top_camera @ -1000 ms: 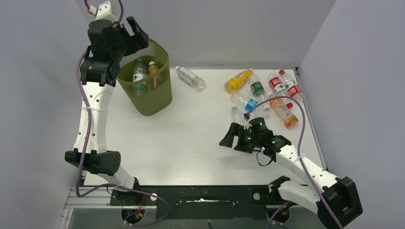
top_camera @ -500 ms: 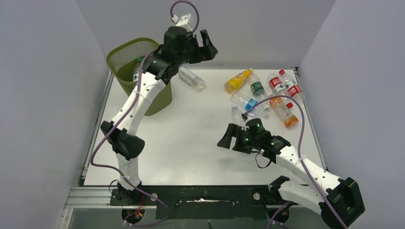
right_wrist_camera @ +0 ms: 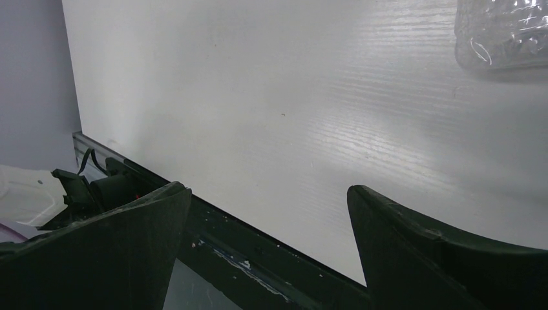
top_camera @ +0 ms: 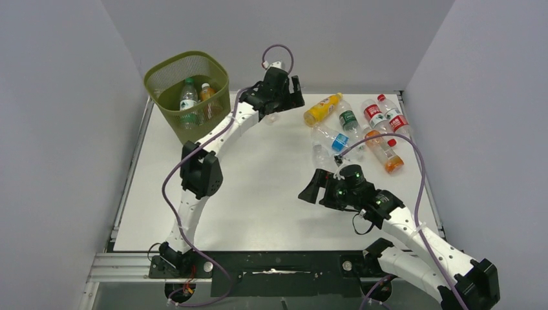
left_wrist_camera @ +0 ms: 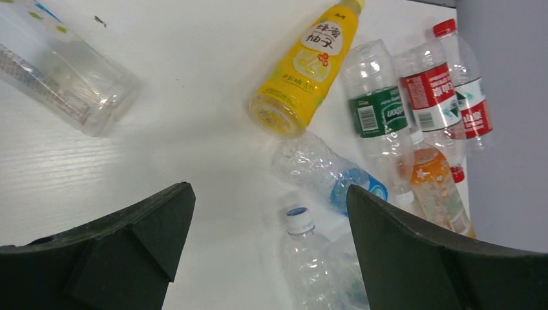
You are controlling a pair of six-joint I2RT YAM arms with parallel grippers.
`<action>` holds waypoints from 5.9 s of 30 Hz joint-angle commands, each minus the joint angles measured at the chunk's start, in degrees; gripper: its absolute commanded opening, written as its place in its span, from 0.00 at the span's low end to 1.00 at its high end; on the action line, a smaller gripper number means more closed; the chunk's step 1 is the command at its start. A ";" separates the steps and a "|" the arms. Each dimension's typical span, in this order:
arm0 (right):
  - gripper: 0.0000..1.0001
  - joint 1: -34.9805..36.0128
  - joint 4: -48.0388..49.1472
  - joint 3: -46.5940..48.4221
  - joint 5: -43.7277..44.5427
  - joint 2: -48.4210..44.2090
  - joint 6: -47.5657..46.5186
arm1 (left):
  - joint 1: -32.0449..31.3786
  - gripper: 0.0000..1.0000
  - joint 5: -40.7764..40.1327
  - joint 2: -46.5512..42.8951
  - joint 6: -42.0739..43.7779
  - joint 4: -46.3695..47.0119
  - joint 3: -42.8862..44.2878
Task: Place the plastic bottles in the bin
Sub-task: Pick up the plastic bottle at the center of the board, then place the plastic bottle in the trash bin, then pick up the plastic bottle at the center of the board.
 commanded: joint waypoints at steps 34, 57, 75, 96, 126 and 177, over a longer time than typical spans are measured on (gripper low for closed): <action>0.98 0.29 9.98 -5.51 -4.14 5.72 -2.81 | 9.51 0.90 -13.06 16.06 -20.44 9.08 5.05; 0.98 -1.45 13.01 -9.04 -6.41 4.77 -3.53 | 10.20 0.65 -12.25 19.34 -18.84 7.15 1.92; 0.98 -1.24 7.39 -7.37 -4.34 -1.02 -1.14 | 2.25 0.45 -3.69 -3.95 -2.45 13.61 -24.60; 0.98 0.51 6.54 0.29 -3.70 6.63 -0.65 | 9.28 0.46 9.56 -28.30 15.12 -9.11 -7.37; 0.98 5.45 10.54 0.72 -2.33 12.01 1.16 | 35.23 0.89 7.65 -38.82 16.63 -9.18 -22.23; 0.97 -12.56 -9.95 21.21 15.60 23.09 -23.28 | 7.95 0.90 5.81 -47.06 11.13 0.15 -36.90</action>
